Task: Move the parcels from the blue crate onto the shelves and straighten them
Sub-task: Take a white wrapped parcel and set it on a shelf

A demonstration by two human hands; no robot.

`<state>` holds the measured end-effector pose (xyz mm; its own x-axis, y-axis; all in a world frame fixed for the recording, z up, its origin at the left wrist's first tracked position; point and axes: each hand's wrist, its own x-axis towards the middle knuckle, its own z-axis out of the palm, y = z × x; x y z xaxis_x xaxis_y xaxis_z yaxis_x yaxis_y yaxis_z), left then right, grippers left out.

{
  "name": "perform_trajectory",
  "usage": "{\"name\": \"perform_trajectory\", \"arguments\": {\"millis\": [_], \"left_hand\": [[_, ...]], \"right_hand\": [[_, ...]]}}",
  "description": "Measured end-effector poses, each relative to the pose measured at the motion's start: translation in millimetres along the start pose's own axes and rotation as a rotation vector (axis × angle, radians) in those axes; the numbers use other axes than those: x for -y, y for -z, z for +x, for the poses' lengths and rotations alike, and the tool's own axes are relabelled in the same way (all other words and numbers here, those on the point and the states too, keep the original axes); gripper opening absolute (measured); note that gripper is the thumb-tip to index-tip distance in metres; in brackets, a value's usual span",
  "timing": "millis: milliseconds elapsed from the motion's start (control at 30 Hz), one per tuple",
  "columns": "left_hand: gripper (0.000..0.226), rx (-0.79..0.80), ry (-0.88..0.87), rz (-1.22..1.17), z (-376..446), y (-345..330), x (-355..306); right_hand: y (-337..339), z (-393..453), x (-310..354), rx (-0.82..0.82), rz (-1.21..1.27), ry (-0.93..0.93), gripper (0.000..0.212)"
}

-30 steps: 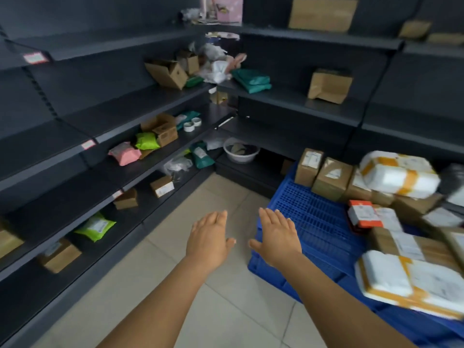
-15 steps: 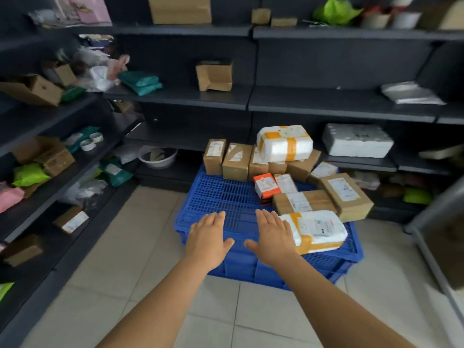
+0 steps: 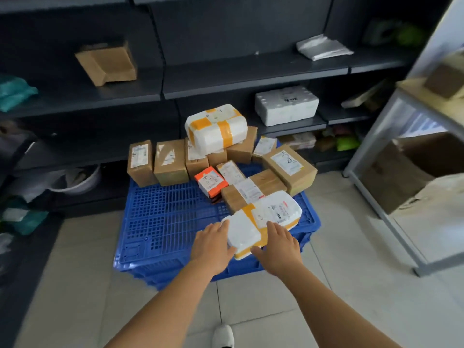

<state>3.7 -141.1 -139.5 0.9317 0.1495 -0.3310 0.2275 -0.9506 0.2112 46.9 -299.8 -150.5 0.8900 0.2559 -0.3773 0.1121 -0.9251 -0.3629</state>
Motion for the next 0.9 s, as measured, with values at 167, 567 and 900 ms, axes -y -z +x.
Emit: {"name": "perform_trajectory", "arguments": {"millis": [167, 567, 900], "left_hand": [[0.073, 0.122, -0.015, -0.072, 54, -20, 18], [0.095, 0.352, -0.033, -0.193, 156, -65, 47], [0.090, 0.413, -0.049, -0.408, 157, -78, 44]], "right_hand": [[-25, 34, -6, 0.066, 0.215, -0.211, 0.081], [-100, 99, 5, 0.001, 0.626, -0.532, 0.095], [-114, 102, 6, -0.056, 0.810, -0.644, 0.071]]}}
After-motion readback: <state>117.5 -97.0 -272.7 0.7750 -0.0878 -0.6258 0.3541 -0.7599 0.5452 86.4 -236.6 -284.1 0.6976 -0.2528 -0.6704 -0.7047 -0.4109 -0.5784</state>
